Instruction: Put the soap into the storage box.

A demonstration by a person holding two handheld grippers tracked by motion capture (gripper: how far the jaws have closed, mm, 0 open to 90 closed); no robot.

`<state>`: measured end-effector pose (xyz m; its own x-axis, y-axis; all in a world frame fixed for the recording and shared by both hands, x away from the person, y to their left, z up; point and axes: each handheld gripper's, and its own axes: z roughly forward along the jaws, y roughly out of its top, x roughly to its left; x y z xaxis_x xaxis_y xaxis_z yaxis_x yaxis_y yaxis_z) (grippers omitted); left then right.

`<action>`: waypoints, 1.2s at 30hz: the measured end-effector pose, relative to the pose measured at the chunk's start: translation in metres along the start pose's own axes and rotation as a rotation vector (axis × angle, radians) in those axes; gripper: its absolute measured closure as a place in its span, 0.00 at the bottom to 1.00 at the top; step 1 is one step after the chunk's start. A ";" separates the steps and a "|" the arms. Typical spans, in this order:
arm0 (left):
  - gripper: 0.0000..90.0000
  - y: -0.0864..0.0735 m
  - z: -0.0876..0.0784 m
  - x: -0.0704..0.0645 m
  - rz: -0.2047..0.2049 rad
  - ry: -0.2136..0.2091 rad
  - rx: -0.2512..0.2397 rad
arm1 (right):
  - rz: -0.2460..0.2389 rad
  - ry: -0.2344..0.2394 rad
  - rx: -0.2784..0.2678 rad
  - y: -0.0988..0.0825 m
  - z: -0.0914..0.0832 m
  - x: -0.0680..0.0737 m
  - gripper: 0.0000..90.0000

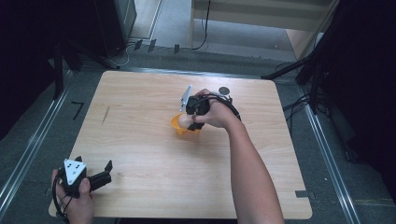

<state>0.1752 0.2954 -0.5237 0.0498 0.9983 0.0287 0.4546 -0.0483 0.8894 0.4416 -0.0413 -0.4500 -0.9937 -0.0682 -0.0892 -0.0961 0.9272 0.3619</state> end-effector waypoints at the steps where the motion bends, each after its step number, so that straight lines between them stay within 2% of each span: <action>1: 0.00 0.000 0.000 0.000 0.001 0.001 0.000 | -0.004 0.004 -0.001 0.000 0.001 -0.001 0.36; 4: 0.00 0.000 0.000 0.000 -0.002 -0.002 -0.002 | 0.002 0.003 -0.012 -0.001 0.002 -0.002 0.35; 5: 0.00 0.000 0.000 0.000 -0.002 -0.001 -0.004 | 0.002 0.006 -0.032 -0.001 0.001 -0.003 0.35; 7: 0.00 0.000 0.000 0.000 -0.002 -0.002 -0.003 | 0.003 -0.010 -0.037 -0.001 -0.001 -0.004 0.35; 11: 0.00 0.000 0.000 0.000 -0.002 -0.002 -0.003 | 0.004 -0.010 -0.030 -0.002 -0.002 -0.001 0.35; 16: 0.00 0.000 0.000 0.000 -0.001 -0.003 -0.003 | 0.025 -0.025 -0.065 -0.005 -0.006 0.004 0.35; 21: 0.00 0.000 0.000 0.000 -0.002 0.000 -0.002 | 0.080 -0.047 -0.106 -0.008 -0.013 0.010 0.34; 24: 0.00 0.000 0.000 0.000 0.000 -0.001 0.000 | 0.100 -0.067 -0.107 -0.012 -0.016 0.014 0.33; 28: 0.00 0.000 0.000 0.000 0.002 -0.001 -0.001 | 0.143 -0.066 -0.125 -0.020 -0.023 0.021 0.29; 31: 0.00 0.000 0.000 0.000 0.006 0.000 -0.002 | 0.231 -0.041 -0.157 -0.026 -0.027 0.027 0.27; 32: 0.00 0.000 0.000 0.000 0.006 0.000 -0.002 | 0.239 -0.050 -0.170 -0.029 -0.028 0.029 0.27; 33: 0.00 0.000 0.000 0.000 0.005 0.001 -0.003 | 0.250 -0.052 -0.171 -0.031 -0.029 0.030 0.26; 34: 0.00 0.000 0.000 0.000 0.006 0.001 -0.003 | 0.280 -0.045 -0.163 -0.035 -0.029 0.033 0.25; 35: 0.00 0.000 0.000 0.000 0.008 -0.001 -0.002 | 0.283 -0.047 -0.163 -0.037 -0.029 0.035 0.24; 36: 0.00 0.000 0.000 0.000 0.008 -0.001 -0.002 | 0.311 -0.044 -0.158 -0.041 -0.029 0.038 0.23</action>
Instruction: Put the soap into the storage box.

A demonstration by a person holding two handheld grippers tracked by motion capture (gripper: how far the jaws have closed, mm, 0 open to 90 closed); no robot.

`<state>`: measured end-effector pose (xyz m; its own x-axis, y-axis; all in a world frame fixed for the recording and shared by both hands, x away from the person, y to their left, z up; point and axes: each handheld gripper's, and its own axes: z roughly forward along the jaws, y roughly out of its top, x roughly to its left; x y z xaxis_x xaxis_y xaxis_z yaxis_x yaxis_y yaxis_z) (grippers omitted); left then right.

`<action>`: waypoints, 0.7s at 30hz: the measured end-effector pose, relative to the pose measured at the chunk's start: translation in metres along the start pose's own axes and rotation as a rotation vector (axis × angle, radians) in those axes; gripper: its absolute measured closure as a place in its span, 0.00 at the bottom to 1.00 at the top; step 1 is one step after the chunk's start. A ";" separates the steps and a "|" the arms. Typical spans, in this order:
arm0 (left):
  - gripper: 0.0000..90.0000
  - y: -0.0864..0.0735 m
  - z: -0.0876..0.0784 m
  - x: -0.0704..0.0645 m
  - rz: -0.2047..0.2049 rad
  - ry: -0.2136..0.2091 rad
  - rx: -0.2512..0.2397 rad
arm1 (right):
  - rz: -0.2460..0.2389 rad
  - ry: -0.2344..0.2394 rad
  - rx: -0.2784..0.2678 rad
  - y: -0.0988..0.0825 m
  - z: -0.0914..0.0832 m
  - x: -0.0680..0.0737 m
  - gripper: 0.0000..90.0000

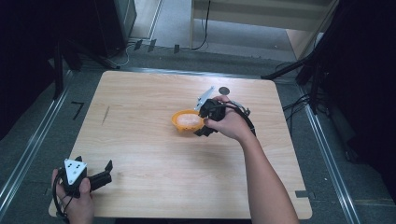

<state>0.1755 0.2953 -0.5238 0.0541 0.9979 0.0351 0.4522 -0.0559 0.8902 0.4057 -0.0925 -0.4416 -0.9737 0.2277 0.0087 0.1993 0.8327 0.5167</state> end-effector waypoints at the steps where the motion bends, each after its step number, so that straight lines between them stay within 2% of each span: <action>1: 0.00 0.000 0.000 0.000 0.001 0.000 0.001 | 0.012 -0.001 0.004 -0.003 0.000 0.001 0.22; 6: 0.00 0.000 0.000 0.000 0.005 0.002 0.005 | 0.057 -0.024 0.013 -0.020 -0.005 0.008 0.21; 13: 0.00 0.000 0.000 -0.001 0.009 0.005 0.003 | 0.132 -0.039 -0.022 -0.041 -0.012 0.010 0.21; 15: 0.00 0.000 0.000 -0.001 0.009 0.005 0.004 | 0.140 -0.055 -0.019 -0.046 -0.013 0.012 0.21; 18: 0.00 0.000 0.000 -0.001 0.007 0.007 0.002 | 0.173 -0.058 -0.024 -0.053 -0.014 0.015 0.21; 21: 0.00 0.000 0.000 -0.001 0.007 0.007 0.003 | 0.180 -0.054 -0.022 -0.060 -0.015 0.016 0.19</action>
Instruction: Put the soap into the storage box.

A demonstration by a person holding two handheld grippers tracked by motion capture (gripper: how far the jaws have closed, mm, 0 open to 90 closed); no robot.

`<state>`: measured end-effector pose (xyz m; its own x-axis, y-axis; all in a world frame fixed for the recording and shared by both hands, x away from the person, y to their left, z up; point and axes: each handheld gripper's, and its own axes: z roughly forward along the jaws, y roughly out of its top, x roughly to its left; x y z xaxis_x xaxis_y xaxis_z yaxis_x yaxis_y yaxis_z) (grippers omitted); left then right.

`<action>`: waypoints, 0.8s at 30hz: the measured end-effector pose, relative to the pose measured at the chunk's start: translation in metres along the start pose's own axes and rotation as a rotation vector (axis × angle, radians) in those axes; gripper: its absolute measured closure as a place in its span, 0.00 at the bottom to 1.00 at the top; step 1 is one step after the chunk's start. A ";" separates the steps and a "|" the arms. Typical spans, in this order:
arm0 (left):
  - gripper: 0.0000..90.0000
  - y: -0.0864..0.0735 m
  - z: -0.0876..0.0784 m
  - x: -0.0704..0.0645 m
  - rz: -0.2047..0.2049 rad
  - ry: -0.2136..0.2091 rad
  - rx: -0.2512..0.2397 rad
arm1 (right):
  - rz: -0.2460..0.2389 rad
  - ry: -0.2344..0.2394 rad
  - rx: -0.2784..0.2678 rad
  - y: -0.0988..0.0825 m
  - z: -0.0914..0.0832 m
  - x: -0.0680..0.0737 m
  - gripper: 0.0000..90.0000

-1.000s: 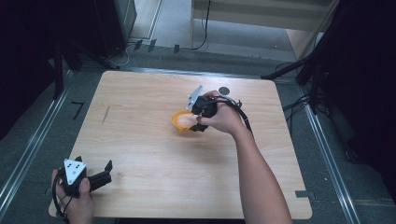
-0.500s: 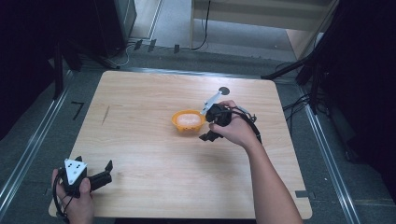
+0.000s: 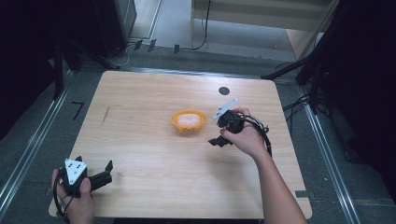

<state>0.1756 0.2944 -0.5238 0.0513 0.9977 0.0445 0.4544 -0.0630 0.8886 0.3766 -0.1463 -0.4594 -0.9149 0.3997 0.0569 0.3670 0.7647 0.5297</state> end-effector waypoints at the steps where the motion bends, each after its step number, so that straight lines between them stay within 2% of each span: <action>1: 0.00 0.000 0.000 0.000 -0.001 0.002 0.001 | 0.007 -0.004 -0.003 -0.003 -0.001 0.000 0.19; 3: 0.00 0.000 0.000 0.000 -0.001 0.001 0.000 | 0.026 -0.003 -0.013 -0.006 -0.003 0.001 0.19; 14: 0.00 0.000 0.000 0.000 0.000 0.001 0.002 | 0.082 -0.067 -0.010 -0.027 -0.010 0.008 0.17; 19: 0.00 0.000 0.000 0.000 -0.001 0.001 0.000 | 0.125 -0.090 -0.018 -0.039 -0.012 0.010 0.15; 22: 0.00 0.000 0.000 0.000 0.000 0.000 0.000 | 0.154 -0.082 -0.049 -0.048 -0.012 0.013 0.15; 24: 0.00 0.000 0.000 0.000 -0.001 0.001 0.001 | 0.160 -0.084 -0.052 -0.053 -0.011 0.015 0.15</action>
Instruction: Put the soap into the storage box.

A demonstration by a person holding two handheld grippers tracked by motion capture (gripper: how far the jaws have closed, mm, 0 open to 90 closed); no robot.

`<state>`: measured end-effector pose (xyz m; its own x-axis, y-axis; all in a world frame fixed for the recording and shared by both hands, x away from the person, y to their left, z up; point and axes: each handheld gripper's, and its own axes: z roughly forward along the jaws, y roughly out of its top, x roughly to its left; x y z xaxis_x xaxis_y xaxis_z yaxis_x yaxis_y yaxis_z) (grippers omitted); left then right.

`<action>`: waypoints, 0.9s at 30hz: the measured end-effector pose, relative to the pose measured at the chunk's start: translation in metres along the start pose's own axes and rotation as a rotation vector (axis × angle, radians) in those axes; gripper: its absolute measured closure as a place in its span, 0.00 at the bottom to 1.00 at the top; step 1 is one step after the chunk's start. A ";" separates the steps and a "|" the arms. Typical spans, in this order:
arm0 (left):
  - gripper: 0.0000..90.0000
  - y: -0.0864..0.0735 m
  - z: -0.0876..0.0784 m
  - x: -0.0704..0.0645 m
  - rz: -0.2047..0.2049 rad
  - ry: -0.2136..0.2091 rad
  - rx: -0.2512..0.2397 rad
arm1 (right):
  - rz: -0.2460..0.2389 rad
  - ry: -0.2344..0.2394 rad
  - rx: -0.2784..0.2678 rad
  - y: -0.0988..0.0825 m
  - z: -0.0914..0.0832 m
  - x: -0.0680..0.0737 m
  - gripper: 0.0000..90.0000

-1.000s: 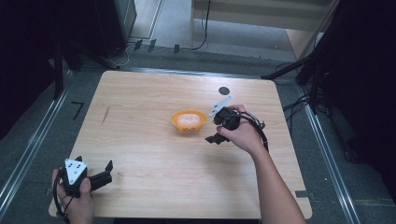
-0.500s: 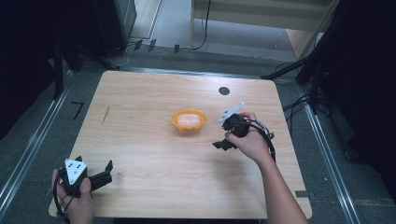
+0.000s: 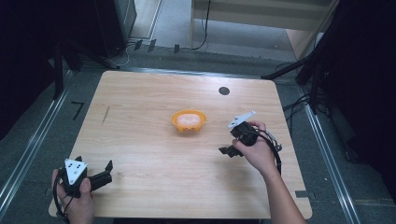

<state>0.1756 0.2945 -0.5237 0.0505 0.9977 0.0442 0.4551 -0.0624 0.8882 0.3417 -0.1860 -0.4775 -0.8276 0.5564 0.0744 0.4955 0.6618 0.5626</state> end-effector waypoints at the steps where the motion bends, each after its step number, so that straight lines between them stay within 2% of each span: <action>1: 0.00 0.000 0.000 0.000 0.000 0.001 -0.001 | 0.007 -0.002 0.001 -0.004 0.000 0.001 0.15; 7: 0.00 0.000 0.000 0.000 -0.001 0.001 -0.001 | 0.024 -0.032 -0.013 -0.021 -0.002 0.003 0.15; 12: 0.00 0.000 0.000 0.000 -0.001 0.001 0.000 | 0.050 -0.038 -0.060 -0.036 -0.008 0.004 0.13; 16: 0.00 0.000 0.000 0.000 0.000 0.000 -0.001 | 0.093 -0.052 -0.093 -0.050 -0.013 0.003 0.12; 21: 0.00 0.000 0.000 0.000 0.003 0.001 0.000 | 0.116 -0.040 -0.137 -0.065 -0.019 0.003 0.03; 27: 0.00 0.000 0.000 -0.001 0.004 0.001 0.001 | 0.135 -0.055 -0.167 -0.082 -0.026 0.004 0.00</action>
<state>0.1756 0.2938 -0.5238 0.0510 0.9975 0.0484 0.4554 -0.0663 0.8878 0.2912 -0.2511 -0.5017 -0.7390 0.6637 0.1158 0.5462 0.4896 0.6796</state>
